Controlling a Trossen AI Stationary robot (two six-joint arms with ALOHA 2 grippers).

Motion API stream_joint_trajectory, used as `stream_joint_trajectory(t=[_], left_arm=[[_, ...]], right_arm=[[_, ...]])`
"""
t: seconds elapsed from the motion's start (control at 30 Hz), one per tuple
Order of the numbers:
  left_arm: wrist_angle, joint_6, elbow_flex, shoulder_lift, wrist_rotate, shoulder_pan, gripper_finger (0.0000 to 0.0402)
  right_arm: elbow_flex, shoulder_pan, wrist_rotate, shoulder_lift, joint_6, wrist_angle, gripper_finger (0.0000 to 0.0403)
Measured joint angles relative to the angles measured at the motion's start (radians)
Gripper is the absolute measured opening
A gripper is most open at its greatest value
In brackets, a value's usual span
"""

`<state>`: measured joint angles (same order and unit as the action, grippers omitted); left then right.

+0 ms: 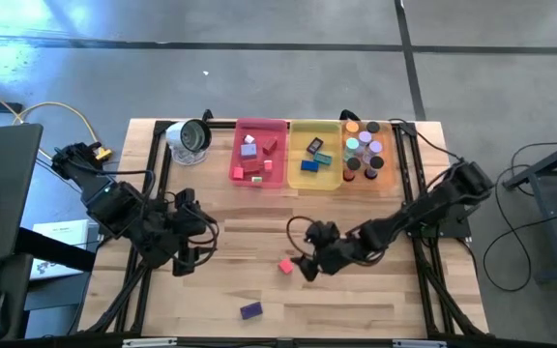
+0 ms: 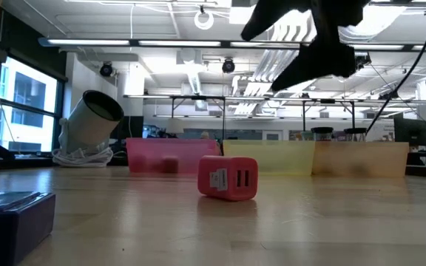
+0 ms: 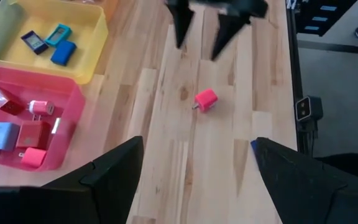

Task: Pick & Place Office items
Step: Put the pink charger adapter into the red bin

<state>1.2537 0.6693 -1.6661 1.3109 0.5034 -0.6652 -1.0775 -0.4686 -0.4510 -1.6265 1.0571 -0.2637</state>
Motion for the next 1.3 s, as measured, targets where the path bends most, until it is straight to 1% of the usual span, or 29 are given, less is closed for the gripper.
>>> stream_joint_trajectory(t=[0.17, 0.3, 0.5, 0.8, 1.0, 1.2, 1.3], left_arm=[[0.0, -0.002, 0.0, 0.0, 0.0, 0.003, 0.0301], [0.001, -0.003, 0.001, 0.002, 0.0, 0.003, 0.0301], [0.004, -0.003, 0.002, 0.012, -0.001, 0.003, 0.0301], [0.006, -0.001, 0.002, 0.014, -0.001, 0.003, 0.0301], [0.006, 0.009, 0.002, 0.014, -0.002, 0.003, 0.0301], [0.001, 0.028, 0.005, 0.016, -0.001, 0.003, 0.0301], [0.001, 0.036, 0.01, 0.027, 0.0, 0.002, 0.0301]], right_arm=[[0.0, -0.012, 0.101, -0.088, 0.015, 0.152, 0.0369], [-0.001, -0.017, 0.119, -0.145, -0.047, 0.25, 0.0369], [-0.001, -0.018, 0.118, -0.212, -0.067, 0.246, 0.0369], [-0.001, -0.018, 0.111, -0.279, -0.07, 0.246, 0.0369], [0.0, -0.019, 0.121, -0.315, -0.123, 0.275, 0.0369], [0.0, -0.018, 0.108, -0.327, -0.182, 0.291, 0.0369], [0.0, -0.015, 0.076, -0.327, -0.232, 0.292, 0.0369]])
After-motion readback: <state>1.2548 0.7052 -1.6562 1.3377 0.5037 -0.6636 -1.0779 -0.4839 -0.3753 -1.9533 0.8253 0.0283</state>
